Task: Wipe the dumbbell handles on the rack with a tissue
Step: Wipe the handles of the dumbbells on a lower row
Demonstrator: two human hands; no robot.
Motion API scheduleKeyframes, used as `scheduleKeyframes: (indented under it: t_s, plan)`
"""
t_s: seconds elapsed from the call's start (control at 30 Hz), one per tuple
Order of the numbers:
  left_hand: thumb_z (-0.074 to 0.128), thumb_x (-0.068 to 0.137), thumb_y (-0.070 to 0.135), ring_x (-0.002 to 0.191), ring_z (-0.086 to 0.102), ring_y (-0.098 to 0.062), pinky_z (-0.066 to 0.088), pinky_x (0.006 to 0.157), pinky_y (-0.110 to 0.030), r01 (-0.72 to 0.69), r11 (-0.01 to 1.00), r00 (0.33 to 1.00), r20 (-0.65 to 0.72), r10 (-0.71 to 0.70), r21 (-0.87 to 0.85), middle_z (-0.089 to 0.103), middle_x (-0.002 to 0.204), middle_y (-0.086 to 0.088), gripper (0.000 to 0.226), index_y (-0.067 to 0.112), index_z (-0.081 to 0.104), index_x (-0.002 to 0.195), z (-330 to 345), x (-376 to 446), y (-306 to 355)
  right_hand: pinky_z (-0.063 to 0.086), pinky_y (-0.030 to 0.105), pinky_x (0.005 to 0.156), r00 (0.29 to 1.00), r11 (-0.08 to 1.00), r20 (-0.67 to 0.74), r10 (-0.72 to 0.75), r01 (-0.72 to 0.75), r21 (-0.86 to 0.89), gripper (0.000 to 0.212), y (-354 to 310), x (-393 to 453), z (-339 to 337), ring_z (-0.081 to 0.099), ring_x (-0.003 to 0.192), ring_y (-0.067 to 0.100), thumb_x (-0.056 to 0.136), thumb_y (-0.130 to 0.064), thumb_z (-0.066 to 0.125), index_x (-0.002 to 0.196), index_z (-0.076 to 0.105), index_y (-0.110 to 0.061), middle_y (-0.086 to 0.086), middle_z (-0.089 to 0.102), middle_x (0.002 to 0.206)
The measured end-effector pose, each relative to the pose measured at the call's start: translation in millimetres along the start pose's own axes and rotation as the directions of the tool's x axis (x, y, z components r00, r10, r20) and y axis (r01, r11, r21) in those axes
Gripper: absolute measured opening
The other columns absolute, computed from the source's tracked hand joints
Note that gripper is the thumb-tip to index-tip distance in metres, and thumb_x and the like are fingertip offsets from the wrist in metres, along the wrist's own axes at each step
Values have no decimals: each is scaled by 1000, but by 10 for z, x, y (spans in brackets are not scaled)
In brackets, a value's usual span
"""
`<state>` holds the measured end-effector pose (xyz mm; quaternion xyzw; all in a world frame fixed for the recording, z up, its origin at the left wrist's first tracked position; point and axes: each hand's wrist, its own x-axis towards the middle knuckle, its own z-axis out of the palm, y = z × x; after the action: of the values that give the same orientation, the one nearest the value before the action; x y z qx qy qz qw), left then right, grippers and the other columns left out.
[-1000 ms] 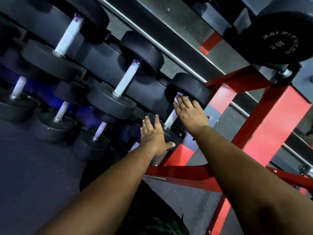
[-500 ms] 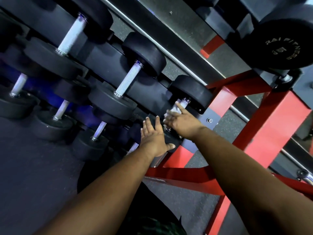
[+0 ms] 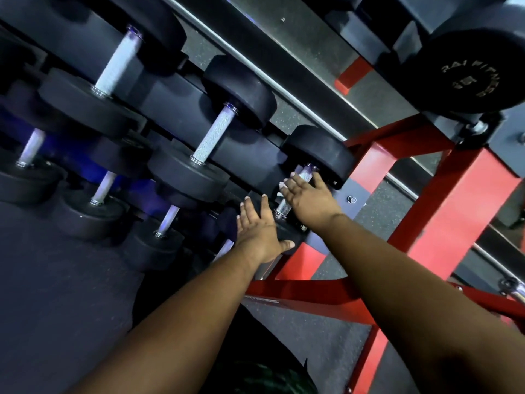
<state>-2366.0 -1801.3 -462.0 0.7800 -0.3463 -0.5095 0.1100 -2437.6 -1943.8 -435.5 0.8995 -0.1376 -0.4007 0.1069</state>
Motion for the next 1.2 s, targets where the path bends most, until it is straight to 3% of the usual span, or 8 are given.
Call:
scheduleKeyframes:
  t_s: [0.13, 0.23, 0.37, 0.47, 0.63, 0.83, 0.97, 1.2]
  plan:
    - [80, 74, 61, 152, -19, -37, -3, 125, -49, -5, 1000, 1000, 10, 5, -17, -28, 161, -23, 137, 19, -21, 157, -32, -18, 15, 3, 55, 121, 998, 986, 7, -55, 53, 156, 56, -293, -150, 40, 10, 154, 18, 103, -21, 36, 157, 24, -20, 0, 22, 165]
    - [82, 73, 58, 152, -22, -37, -5, 125, -49, 5, 1000, 999, 46, -5, -10, -31, 160, -23, 139, 19, -23, 156, -61, -4, 6, 9, 46, 122, 960, 786, -131, 248, -120, 607, 59, -387, -288, 116, 23, 151, 16, 96, -9, 44, 153, 37, -24, -2, 32, 161]
    - [81, 74, 58, 152, -22, -36, -4, 125, -48, 16, 1000, 999, 47, -17, 5, -31, 160, -23, 139, 19, -24, 156, -60, 6, 27, 44, 25, 81, 556, -409, 381, 739, -79, 909, 48, -479, -253, 280, 63, 97, 21, 92, -8, 45, 134, 63, -22, 8, 67, 128]
    - [81, 74, 59, 152, -19, -36, -3, 125, -48, 3, 1000, 1000, 10, -3, -3, -28, 161, -23, 138, 20, -21, 157, -33, -15, 13, 49, 22, 62, 703, -817, 528, 476, 131, 562, 45, -515, -39, 161, 64, 75, 17, 88, 5, 36, 116, 68, -11, 8, 74, 99]
    - [79, 74, 62, 153, -16, -38, 0, 126, -48, 0, 1000, 1000, -3, 0, 30, -24, 161, -26, 138, 16, -21, 157, -21, 12, 2, 48, 22, 57, 670, -837, 536, 513, 252, 486, 26, -30, 274, -5, 56, 62, 12, 91, 9, 40, 83, 56, -11, 4, 55, 73]
    - [79, 74, 62, 153, -18, -37, -1, 126, -47, 8, 999, 1000, 13, -8, 32, -27, 161, -24, 138, 17, -23, 156, -36, -3, 8, 41, 27, 74, 862, -764, 445, 245, -110, 635, 11, -205, 189, 51, 56, 76, 11, 82, -14, 65, 92, 62, -18, 0, 62, 85]
    - [81, 73, 60, 153, -17, -36, -2, 126, -47, 14, 1000, 1000, 9, -15, 24, -26, 162, -23, 139, 17, -22, 156, -53, 1, 13, 45, 28, 72, 800, -914, 512, 312, 107, 391, 7, 79, 425, 55, 54, 66, 15, 91, -12, 63, 85, 68, -14, 2, 62, 77]
    - [83, 72, 57, 153, -21, -31, -3, 126, -44, 46, 999, 997, 55, -46, -1, -31, 162, -17, 141, 21, -24, 156, -113, -20, 24, 51, 27, 73, 804, -646, 459, 377, -128, 753, 20, -444, 214, 345, 63, 81, 15, 93, -7, 59, 110, 66, -14, 3, 70, 95]
